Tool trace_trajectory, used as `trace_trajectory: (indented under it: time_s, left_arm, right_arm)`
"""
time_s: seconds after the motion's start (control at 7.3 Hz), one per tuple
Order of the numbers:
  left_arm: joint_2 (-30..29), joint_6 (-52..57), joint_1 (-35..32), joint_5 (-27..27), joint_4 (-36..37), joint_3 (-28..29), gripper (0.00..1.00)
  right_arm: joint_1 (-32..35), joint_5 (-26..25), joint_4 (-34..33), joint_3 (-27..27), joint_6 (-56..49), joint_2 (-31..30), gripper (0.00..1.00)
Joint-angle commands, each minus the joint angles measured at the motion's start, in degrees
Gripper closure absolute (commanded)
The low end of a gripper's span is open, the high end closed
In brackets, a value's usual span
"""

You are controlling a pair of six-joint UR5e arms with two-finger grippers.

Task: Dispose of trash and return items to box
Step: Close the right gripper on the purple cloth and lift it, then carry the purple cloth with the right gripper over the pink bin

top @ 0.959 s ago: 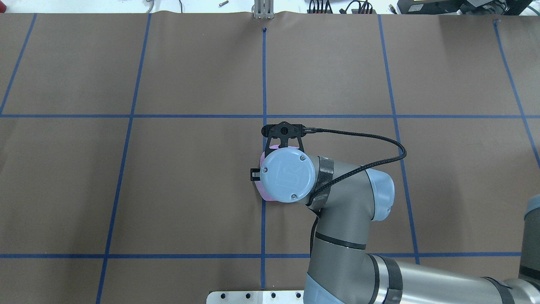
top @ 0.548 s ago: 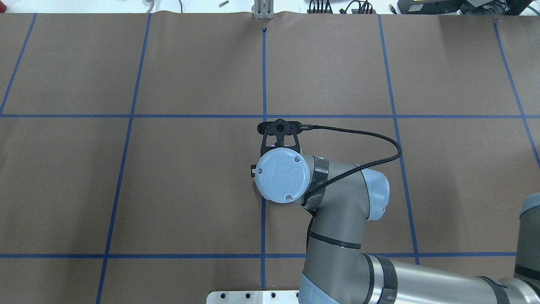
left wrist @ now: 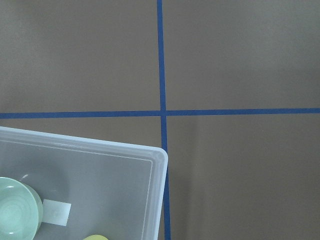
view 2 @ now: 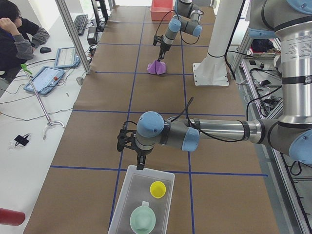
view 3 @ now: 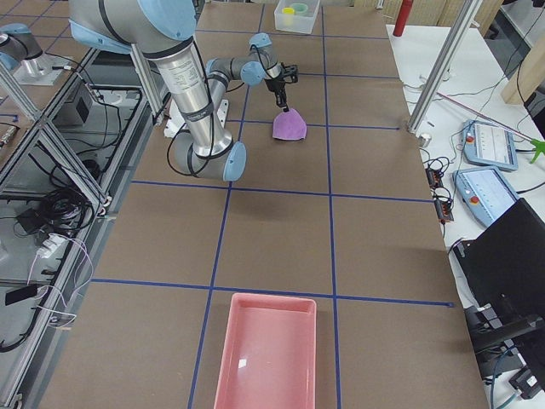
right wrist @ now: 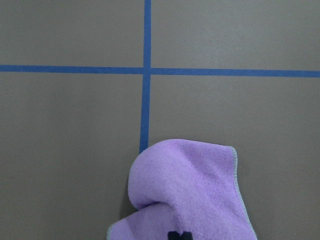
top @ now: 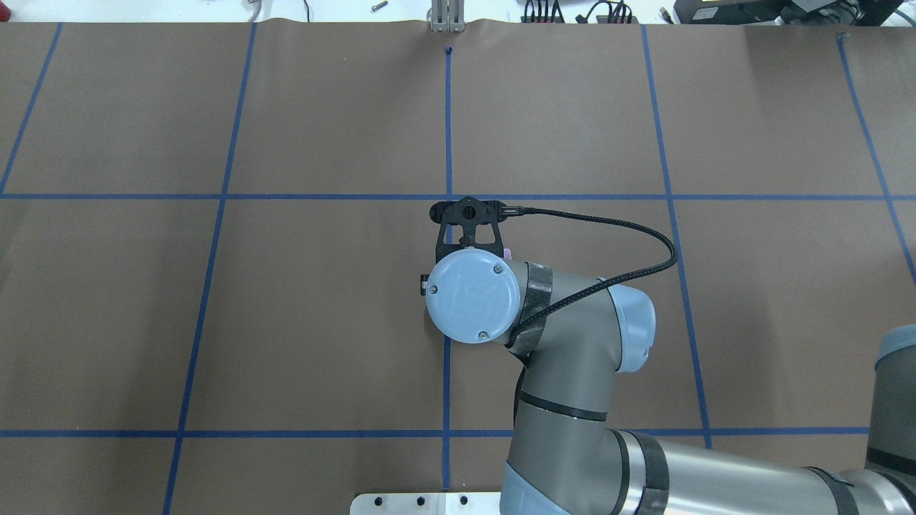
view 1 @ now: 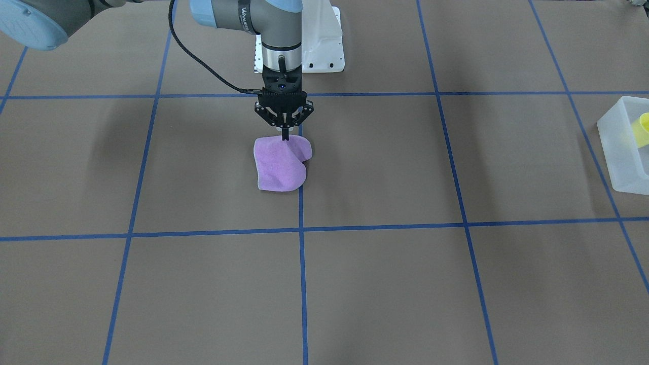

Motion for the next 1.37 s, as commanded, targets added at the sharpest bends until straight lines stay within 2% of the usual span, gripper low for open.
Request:
trace_trajectory:
  time_s: [0.0,0.14,0.27,0.41,0.55,0.82,1.1,1.23]
  left_arm:
    - [-0.02,-0.03,0.04,-0.09,0.00,0.00,0.01]
    - [-0.02,-0.03,0.04,-0.09,0.00,0.09,0.02]
    - [-0.02,-0.03,0.13,0.09,0.17,0.09,0.02]
    - [0.15,-0.03,0.22,0.09,0.26,0.09,0.02]
    - [0.24,0.05,0.91,2.44,0.44,0.35,0.01]
    - [4.00,0.05,3.29,3.08,0.62,3.42,0.01]
    - [6.21,0.14,5.82,3.08,1.14,1.06,0.01]
    - [6.22,0.06,9.58,2.99,5.41,-1.38,0.01]
  right_arm:
    - [1.32,0.55,-1.83,2.86,-0.19,0.61,1.00]
    - [3.16,1.33,-7.23,7.75,-3.06,0.26,1.00]
    - [7.09,6.39,-10.77,11.80,-7.70,-1.13,1.00]
    - [11.92,11.57,-10.63,14.37,-11.49,-4.28,1.00]
    - [15.62,14.06,-10.37,15.44,-18.14,-7.18,1.00]
    - [22.48,19.76,-10.28,15.71,-25.47,-9.57,1.00]
    - [30.91,27.58,-10.19,15.89,-34.07,-13.43,1.00]
    - [36.69,33.36,-10.19,16.58,-39.51,-16.84,1.00]
